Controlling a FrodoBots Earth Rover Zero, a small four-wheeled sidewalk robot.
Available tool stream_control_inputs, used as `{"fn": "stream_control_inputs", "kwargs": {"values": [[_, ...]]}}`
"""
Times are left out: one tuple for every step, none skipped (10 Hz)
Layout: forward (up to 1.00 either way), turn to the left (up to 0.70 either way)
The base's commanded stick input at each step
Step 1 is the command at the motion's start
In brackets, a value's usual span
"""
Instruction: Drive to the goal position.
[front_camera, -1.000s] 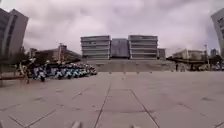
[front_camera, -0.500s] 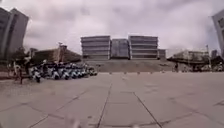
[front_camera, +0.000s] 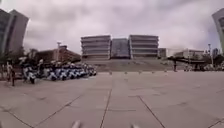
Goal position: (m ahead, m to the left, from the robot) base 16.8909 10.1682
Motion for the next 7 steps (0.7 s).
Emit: {"fn": "stream_control_inputs", "kwargs": {"values": [[0.7,0.0],[0.7,0.0],[0.7,0.0],[0.7,0.0],[0.7,0.0],[0.7,0.0],[0.7,0.0]]}}
